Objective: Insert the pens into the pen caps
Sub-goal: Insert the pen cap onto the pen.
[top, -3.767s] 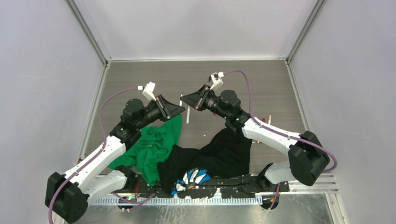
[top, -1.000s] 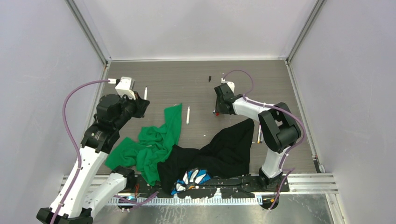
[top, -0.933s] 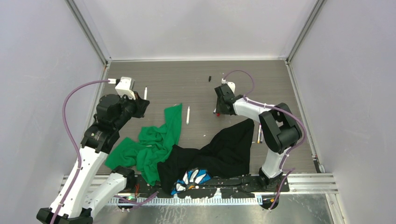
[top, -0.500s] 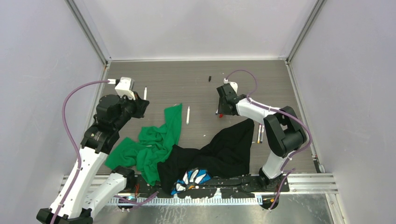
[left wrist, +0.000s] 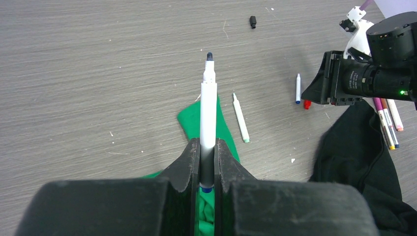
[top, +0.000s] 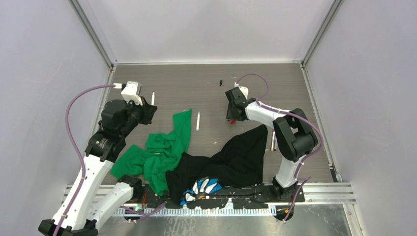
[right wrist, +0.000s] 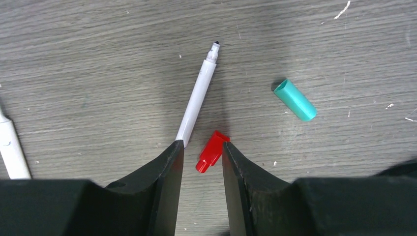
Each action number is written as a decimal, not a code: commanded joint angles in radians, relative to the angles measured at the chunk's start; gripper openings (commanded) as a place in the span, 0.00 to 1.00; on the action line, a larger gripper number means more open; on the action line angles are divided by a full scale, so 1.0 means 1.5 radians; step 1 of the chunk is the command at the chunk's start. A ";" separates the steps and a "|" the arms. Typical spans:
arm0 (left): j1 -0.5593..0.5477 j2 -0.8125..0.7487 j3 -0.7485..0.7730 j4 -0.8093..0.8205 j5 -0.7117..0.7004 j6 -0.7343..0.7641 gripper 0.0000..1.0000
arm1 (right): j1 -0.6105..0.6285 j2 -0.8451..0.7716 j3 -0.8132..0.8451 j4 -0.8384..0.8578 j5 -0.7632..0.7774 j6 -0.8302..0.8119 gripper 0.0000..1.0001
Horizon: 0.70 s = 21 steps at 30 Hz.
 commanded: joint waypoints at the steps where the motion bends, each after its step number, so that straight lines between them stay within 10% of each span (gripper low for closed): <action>1: -0.003 -0.011 0.002 0.018 -0.009 0.007 0.00 | 0.005 0.007 0.031 -0.009 0.036 0.025 0.40; 21: -0.004 -0.006 0.002 0.018 -0.012 0.010 0.00 | 0.010 0.034 0.038 -0.021 0.059 0.027 0.38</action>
